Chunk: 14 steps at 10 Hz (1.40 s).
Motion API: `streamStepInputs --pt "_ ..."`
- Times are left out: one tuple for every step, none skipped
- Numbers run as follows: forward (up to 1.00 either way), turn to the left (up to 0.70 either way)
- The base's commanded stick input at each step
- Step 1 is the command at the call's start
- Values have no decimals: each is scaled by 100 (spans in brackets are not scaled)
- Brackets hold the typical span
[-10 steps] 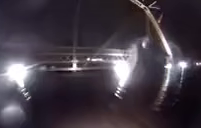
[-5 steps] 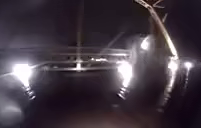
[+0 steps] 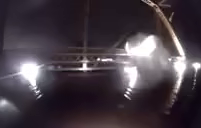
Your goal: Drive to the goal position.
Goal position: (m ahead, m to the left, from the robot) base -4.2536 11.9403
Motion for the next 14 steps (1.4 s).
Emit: streamStepInputs --pt "0 100" --pt "0 100" --pt "0 100" --pt "0 100" --pt "0 100" --pt "0 100" --pt "0 100" --pt "0 100" --pt "12 17" --pt "67 51" --pt "94 37" --pt "94 37" --pt "94 37" --pt "94 37"
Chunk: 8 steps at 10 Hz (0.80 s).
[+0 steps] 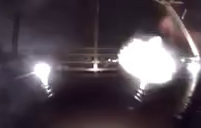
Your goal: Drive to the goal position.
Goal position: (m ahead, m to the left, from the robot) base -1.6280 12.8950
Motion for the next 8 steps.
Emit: streamStepInputs --pt "94 37" --pt "93 37" --pt "92 37" --pt "91 36" --pt "89 36" --pt "89 36" --pt "89 36" --pt "88 35"
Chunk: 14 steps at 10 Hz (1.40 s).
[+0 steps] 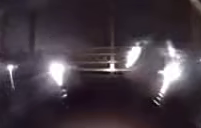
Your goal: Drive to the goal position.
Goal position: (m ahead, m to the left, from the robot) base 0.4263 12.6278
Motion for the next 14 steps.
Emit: streamStepInputs --pt "88 35" --pt "87 35" --pt "87 35" --pt "87 35" --pt "87 35" --pt "87 35" --pt "88 35" --pt "89 36" --pt "91 36" --pt "90 36" --pt "91 36" --pt "91 36" --pt "91 37" --pt "92 37"
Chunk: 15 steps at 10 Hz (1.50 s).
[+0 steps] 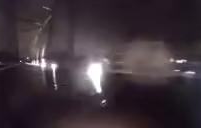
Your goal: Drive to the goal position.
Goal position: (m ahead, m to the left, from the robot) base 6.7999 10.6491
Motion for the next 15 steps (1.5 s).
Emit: streamStepInputs --pt "92 37" --pt "92 37" --pt "92 37" --pt "92 37" --pt "93 37" --pt "94 37" --pt "95 38" --pt "100 40" --pt "100 40" --pt "100 40" --pt "100 40" --pt "100 40" --pt "100 20" --pt "100 -10" --pt "100 -31"
